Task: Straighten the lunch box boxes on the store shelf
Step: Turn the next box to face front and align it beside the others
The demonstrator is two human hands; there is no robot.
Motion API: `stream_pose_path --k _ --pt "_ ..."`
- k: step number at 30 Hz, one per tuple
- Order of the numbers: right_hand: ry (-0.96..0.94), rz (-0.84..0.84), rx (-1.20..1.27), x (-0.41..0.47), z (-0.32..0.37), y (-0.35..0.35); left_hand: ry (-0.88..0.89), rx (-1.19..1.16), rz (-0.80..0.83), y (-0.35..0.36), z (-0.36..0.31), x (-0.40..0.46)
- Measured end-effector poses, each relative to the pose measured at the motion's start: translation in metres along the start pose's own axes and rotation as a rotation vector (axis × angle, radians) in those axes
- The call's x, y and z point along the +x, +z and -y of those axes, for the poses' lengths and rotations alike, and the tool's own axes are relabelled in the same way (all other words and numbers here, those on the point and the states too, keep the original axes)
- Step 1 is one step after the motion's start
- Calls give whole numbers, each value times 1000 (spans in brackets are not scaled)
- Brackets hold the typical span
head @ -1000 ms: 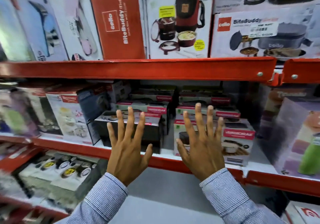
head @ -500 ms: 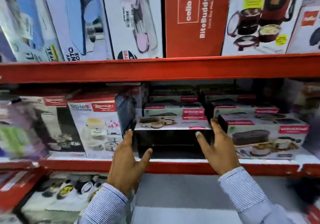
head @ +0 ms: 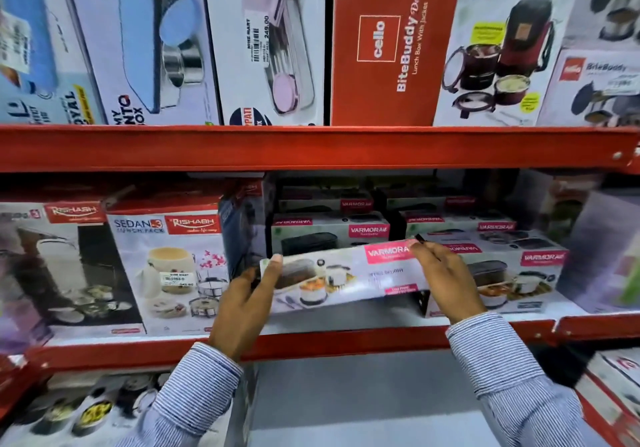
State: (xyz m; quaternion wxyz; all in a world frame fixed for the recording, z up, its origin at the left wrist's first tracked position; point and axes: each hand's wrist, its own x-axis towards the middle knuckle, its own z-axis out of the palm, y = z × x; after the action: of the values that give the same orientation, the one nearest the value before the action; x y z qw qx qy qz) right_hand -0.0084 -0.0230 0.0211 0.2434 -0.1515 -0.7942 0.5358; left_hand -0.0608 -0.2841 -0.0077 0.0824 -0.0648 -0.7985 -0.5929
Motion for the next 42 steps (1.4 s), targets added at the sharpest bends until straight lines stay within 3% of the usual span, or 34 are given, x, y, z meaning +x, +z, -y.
stream_pose_path --k 9,15,20,28,42 --pt "-38 -125 16 9 -22 -5 111 81 -200 2 7 9" --pt "-15 -27 -61 20 -43 3 108 80 -178 11 22 8" --pt "-10 -26 -156 15 -52 14 0 -44 -187 21 34 8" --pt "-68 -32 -346 10 -69 25 -52 -18 -194 28 49 0" --pt "-110 -3 -340 2 -83 26 59 197 -216 30 54 -3"
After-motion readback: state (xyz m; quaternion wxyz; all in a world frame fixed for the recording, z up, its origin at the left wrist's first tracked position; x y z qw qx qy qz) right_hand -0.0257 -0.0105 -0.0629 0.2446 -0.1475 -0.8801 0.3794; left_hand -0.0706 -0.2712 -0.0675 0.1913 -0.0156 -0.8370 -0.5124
